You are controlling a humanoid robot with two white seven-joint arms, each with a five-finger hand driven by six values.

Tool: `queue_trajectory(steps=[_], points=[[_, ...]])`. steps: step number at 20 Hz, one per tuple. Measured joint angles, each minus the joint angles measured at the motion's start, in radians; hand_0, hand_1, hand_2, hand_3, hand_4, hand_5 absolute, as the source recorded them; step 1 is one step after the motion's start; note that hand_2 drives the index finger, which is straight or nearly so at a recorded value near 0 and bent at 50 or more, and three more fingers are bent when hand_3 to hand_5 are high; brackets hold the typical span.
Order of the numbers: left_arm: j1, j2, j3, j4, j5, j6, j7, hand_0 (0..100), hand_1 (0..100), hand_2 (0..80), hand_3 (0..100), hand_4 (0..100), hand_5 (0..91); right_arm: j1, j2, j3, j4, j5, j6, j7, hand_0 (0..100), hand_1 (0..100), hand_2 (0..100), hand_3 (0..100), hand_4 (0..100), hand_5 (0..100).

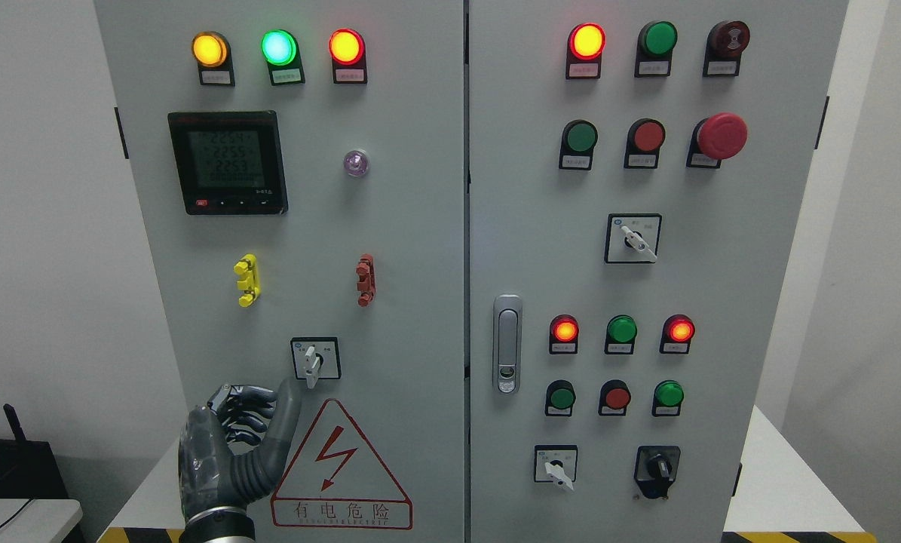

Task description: Turn on light switch 1

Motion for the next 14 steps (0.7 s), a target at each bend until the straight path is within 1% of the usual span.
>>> queue_trajectory(steps=[5,14], points=[[-0.019,-0.006,-0.001,0.004,-0.001,0.035,0.003,14,47,54.2,72,75,63.0,0.000,0.000,0.000,0.000,0.000,0.000,0.000,12,39,0,0,0,0],[-0.038,-0.040,-0.004,0.009,-0.002,0.066,0.007,14,48,54.1,72,75,63.0,0.000,0.000,0.000,0.000,0.000,0.000,-0.001,12,39,0,0,0,0]])
